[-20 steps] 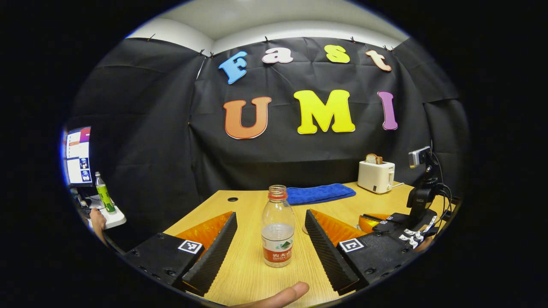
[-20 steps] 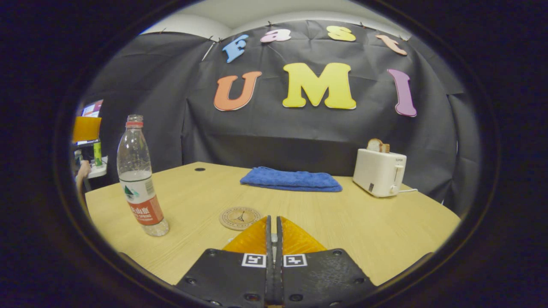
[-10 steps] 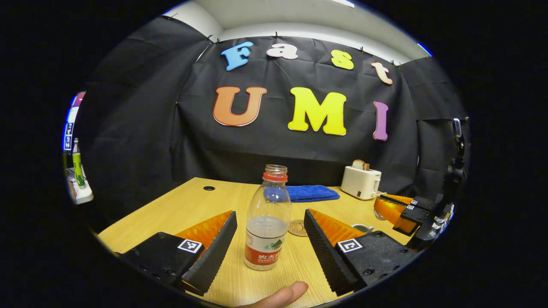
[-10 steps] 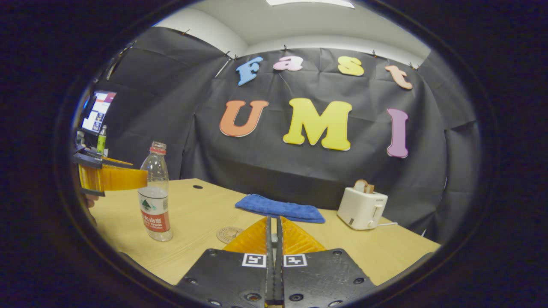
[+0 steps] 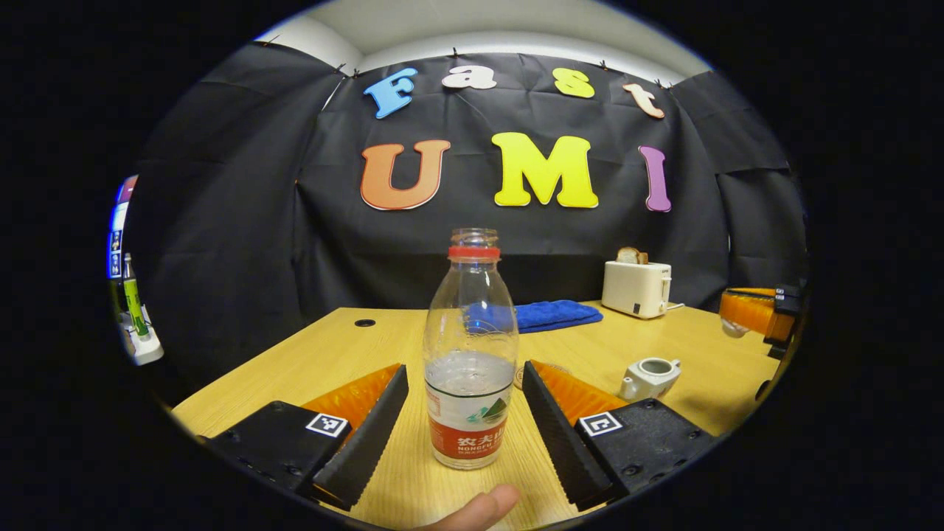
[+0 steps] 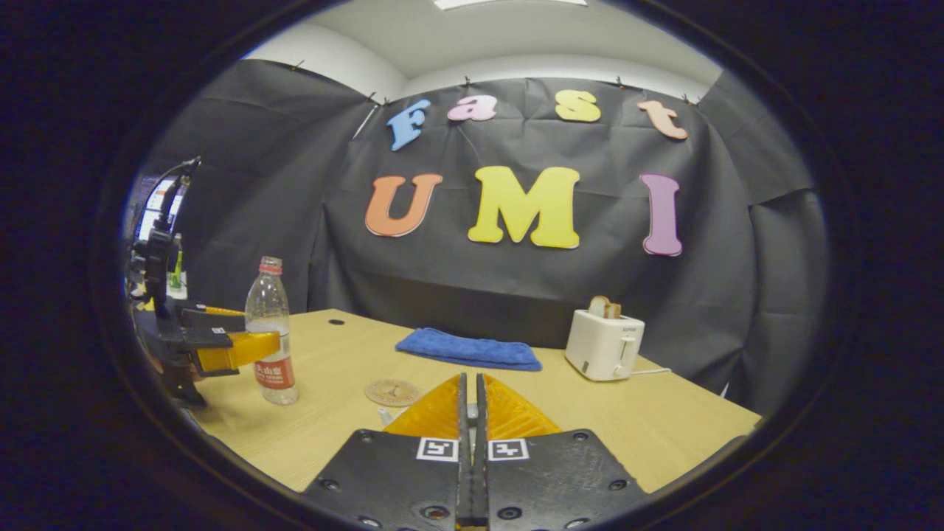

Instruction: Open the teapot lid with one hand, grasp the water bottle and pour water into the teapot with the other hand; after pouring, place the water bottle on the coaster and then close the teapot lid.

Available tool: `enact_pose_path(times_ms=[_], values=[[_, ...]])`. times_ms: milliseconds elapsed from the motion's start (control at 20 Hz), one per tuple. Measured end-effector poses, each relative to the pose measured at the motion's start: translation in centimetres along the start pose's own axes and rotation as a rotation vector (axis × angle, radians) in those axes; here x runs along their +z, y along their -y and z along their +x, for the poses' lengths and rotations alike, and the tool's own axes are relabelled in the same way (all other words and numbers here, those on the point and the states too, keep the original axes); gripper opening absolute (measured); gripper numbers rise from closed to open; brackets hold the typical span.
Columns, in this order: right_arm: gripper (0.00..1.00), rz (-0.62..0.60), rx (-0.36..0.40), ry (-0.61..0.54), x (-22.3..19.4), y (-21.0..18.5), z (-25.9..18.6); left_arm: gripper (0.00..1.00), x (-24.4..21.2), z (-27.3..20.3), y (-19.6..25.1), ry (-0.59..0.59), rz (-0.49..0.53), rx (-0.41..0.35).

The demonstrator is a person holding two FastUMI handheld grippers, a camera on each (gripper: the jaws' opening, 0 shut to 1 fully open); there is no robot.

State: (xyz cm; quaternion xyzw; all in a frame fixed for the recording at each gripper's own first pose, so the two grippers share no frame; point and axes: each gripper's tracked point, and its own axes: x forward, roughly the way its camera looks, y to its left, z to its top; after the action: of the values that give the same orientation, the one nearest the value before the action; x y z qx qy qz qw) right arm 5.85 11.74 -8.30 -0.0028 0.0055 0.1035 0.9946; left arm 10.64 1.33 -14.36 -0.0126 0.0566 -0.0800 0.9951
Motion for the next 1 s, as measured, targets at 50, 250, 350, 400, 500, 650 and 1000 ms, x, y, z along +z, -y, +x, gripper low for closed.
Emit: enact_pose_path(times_ms=[50,250,350,400,500,650,1000], values=[[0.0,0.014,-0.006,-0.001,0.1,0.5,-0.1,0.98,0.1,0.3,-0.2,0.002,0.004,0.01],[0.0,0.033,-0.037,0.016,1.6,2.7,-0.9,0.98,0.6,1.1,0.1,0.025,-0.023,0.001],[0.0,0.044,-0.053,0.027,2.4,3.8,-1.5,0.95,0.3,1.5,-0.7,0.013,0.002,0.036],[0.0,0.046,-0.061,0.032,2.9,4.4,-1.8,0.94,0.2,1.6,-0.5,0.01,0.009,0.038],[0.0,0.033,-0.075,0.035,3.5,5.6,-2.1,0.9,0.3,1.8,0.5,0.01,0.018,0.021],[0.0,0.026,-0.096,0.026,3.6,7.4,-2.2,0.8,0.3,2.1,0.8,0.014,0.068,0.036],[0.0,0.067,-0.117,-0.014,3.2,9.8,-2.2,0.77,2.2,0.4,0.8,0.007,0.14,0.141]])
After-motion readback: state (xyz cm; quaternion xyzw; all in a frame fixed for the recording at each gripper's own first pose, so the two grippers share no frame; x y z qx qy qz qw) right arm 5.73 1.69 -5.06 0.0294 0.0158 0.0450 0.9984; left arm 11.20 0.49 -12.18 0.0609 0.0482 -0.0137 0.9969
